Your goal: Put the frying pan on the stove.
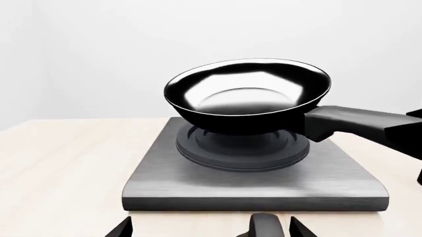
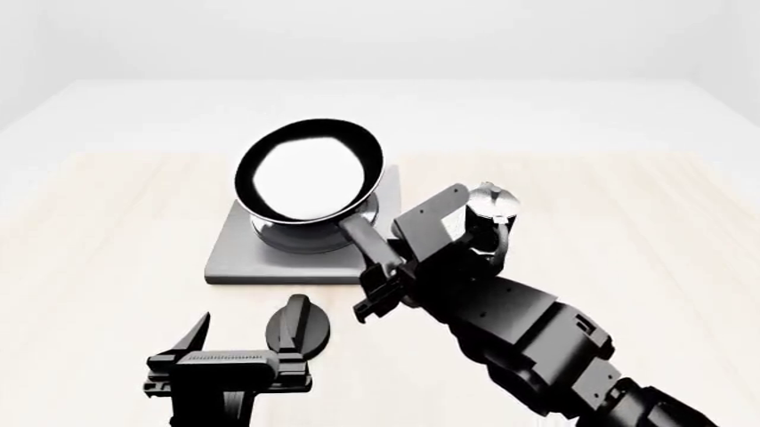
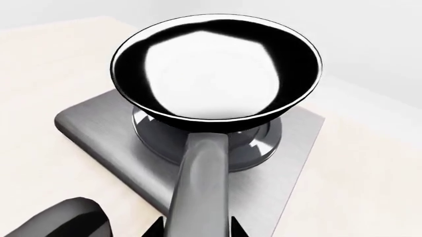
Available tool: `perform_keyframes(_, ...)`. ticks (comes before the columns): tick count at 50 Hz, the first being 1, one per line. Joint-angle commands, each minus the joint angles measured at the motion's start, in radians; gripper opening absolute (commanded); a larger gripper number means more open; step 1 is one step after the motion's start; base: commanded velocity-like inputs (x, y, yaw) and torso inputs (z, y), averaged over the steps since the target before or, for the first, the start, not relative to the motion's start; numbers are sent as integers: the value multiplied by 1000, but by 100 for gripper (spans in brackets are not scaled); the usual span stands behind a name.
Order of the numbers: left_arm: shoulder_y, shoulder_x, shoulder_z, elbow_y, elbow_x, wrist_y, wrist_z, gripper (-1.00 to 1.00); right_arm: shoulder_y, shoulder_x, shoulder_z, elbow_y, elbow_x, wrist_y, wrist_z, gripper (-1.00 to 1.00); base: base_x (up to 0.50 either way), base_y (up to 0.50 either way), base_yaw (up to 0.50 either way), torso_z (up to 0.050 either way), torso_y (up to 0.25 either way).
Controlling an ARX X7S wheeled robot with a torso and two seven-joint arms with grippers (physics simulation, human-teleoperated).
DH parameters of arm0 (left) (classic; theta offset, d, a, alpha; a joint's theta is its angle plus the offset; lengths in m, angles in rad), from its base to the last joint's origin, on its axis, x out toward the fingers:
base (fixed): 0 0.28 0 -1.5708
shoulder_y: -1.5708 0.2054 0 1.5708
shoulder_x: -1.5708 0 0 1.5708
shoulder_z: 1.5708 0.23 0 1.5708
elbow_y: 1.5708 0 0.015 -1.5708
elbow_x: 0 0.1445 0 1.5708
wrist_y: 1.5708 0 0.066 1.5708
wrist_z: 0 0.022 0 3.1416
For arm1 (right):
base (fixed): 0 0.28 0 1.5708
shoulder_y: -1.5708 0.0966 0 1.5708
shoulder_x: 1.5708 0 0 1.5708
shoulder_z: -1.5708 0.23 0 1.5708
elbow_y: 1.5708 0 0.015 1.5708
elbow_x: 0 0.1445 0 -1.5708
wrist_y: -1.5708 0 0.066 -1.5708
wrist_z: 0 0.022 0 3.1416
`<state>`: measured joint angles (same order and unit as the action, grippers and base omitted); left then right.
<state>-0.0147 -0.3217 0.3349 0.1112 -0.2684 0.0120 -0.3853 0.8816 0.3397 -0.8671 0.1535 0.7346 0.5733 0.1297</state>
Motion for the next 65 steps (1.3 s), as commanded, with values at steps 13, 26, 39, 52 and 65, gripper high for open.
perform_keyframes(13,0,-5,5,2,-5,1,-5,100,31,-14,28,-3,-62,-14,4,-100,0,0,0,1,2)
perform_keyframes(26,-5,-5,6,-5,-9,4,-6,100,30,-17,27,16,-72,-31,4,100,0,0,0,0,2)
perform_keyframes(39,-8,-7,10,-8,-12,4,-6,100,24,4,14,-22,-72,-23,1,100,0,0,0,0,0)
perform_keyframes(52,-9,-8,12,-8,-11,5,-12,100,19,23,29,-60,-57,-22,11,100,0,0,0,0,0)
perform_keyframes(65,3,-22,9,36,-15,-6,-25,100,-28,65,56,-154,-48,-49,57,100,0,0,0,0,0)
